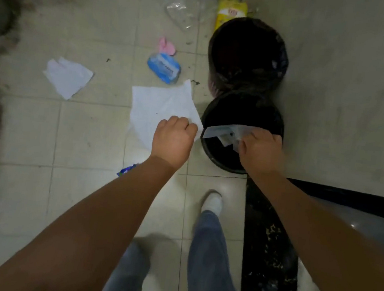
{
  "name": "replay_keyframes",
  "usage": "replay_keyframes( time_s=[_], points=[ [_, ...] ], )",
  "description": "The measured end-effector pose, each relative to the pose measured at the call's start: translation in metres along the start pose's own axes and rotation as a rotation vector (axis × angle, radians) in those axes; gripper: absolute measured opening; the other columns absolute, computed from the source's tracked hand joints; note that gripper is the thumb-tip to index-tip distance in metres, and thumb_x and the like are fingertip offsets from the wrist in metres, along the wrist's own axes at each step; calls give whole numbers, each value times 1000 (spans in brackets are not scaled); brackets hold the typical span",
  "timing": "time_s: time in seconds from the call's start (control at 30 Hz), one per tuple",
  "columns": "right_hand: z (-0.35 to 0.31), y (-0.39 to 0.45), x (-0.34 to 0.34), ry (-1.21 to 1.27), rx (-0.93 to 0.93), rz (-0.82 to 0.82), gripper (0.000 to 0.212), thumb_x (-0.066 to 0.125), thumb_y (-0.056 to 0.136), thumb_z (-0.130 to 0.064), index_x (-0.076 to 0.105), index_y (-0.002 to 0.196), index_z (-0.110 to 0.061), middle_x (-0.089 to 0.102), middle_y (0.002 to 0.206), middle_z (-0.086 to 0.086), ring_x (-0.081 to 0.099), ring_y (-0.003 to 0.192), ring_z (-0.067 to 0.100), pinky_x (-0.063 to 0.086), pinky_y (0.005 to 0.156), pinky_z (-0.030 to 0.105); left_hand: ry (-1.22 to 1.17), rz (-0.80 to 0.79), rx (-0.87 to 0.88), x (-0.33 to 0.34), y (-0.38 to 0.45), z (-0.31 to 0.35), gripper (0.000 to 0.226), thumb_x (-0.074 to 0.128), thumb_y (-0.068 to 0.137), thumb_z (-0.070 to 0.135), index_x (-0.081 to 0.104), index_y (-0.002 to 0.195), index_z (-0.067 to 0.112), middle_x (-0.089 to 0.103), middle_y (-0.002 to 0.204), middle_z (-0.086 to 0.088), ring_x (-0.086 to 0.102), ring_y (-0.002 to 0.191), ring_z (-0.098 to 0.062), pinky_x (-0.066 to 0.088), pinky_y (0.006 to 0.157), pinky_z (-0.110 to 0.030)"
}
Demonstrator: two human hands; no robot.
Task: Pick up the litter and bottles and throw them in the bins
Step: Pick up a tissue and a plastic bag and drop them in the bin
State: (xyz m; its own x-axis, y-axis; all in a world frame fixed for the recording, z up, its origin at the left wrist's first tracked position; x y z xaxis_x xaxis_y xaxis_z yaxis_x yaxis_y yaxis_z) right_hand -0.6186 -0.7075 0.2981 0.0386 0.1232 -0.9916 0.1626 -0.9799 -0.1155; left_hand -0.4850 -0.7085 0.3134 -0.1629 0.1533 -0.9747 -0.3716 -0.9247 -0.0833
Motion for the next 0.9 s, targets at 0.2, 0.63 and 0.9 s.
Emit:
replay_keyframes(
  time_s=[0.2,0.63,0.9],
  points=[
    [121,-1,44,172,231,-32,38,40,80,-18,67,58,-2,64,52,16,63,47,29,53,49,30,-41,-56,108,49,98,109,37,89,21,5,69,51,10,65,48,-7,63,41,-22,46,42,-15],
    [153,-28,167,458,403,-541,48,41,98,-18,29,143,-5,27,153,16,30,139,31,32,113,40,213,-687,-28,193,95,105,56,41,101,30,16,149,18,7,160,-11,3,148,-28,12,120,-44],
    [92,-17,116,440,345,-497,60,40,98,-34,17,147,-8,13,156,20,9,145,35,12,119,46,278,-717,-65,131,55,40,53,23,104,37,6,151,22,-5,161,-5,-10,148,-24,-1,122,-42]
  ],
)
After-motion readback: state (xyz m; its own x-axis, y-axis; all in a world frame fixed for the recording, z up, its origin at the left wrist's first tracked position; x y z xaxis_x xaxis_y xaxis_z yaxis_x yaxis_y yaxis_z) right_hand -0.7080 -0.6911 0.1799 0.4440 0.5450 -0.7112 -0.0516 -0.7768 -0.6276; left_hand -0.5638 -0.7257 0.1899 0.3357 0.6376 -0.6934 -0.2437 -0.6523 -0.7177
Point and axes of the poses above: each hand's wrist, its own y-axis towards the middle knuckle, its own x-axis out of the palm, z = x × y, the point moved 10 cm from there along y, towards the middle knuckle
